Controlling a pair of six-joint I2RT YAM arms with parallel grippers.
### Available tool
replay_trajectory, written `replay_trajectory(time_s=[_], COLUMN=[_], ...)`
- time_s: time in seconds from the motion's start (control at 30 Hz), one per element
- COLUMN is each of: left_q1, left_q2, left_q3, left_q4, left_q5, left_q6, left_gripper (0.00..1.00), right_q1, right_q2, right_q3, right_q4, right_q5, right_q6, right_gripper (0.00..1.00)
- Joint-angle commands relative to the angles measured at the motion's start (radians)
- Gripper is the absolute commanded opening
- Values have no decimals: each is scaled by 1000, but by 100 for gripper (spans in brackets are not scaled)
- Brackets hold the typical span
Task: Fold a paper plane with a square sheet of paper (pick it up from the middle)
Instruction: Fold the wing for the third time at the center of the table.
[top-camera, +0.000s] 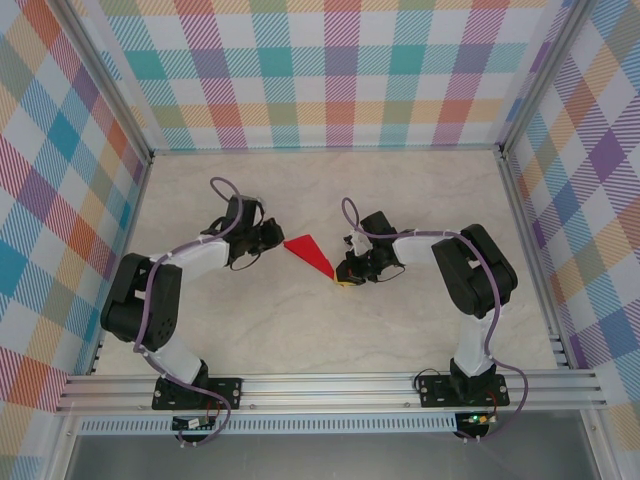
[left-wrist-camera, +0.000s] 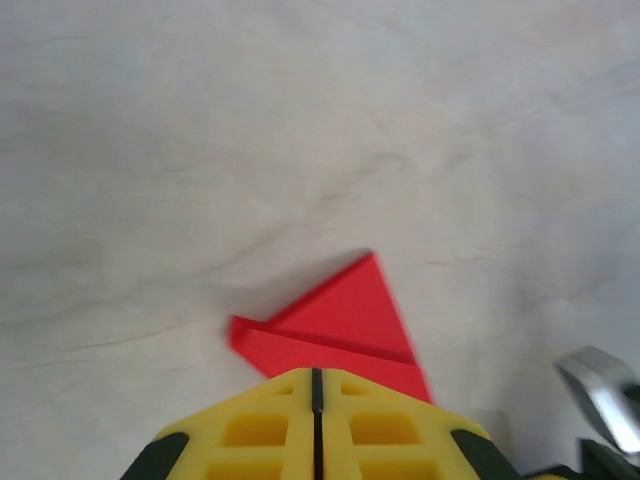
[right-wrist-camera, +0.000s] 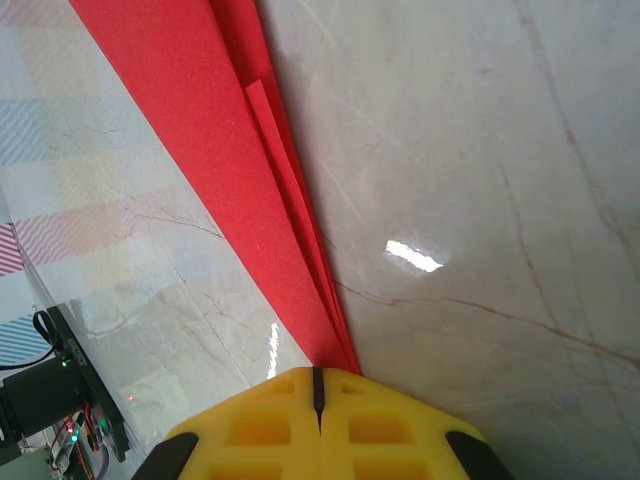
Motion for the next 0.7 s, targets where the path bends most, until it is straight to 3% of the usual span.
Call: replay_trajectory(time_s=[0.0, 0.27, 0.67], left_q1=[-58, -148, -164], left_q2=[9, 153, 246], left_q3=[-21, 19, 57], left_q4=[58, 96, 15], left_q5=[96, 103, 23], left_q6=[-30, -71, -88], left_gripper=[8, 7, 5], right_q1=[-7, -6, 11], right_q2=[65, 22, -73], right_q3=[-62, -62, -29], right_q4=[-127, -115, -72], right_q5=[170, 157, 68], right_q6=[-13, -16, -33], right_gripper=[4, 4, 7])
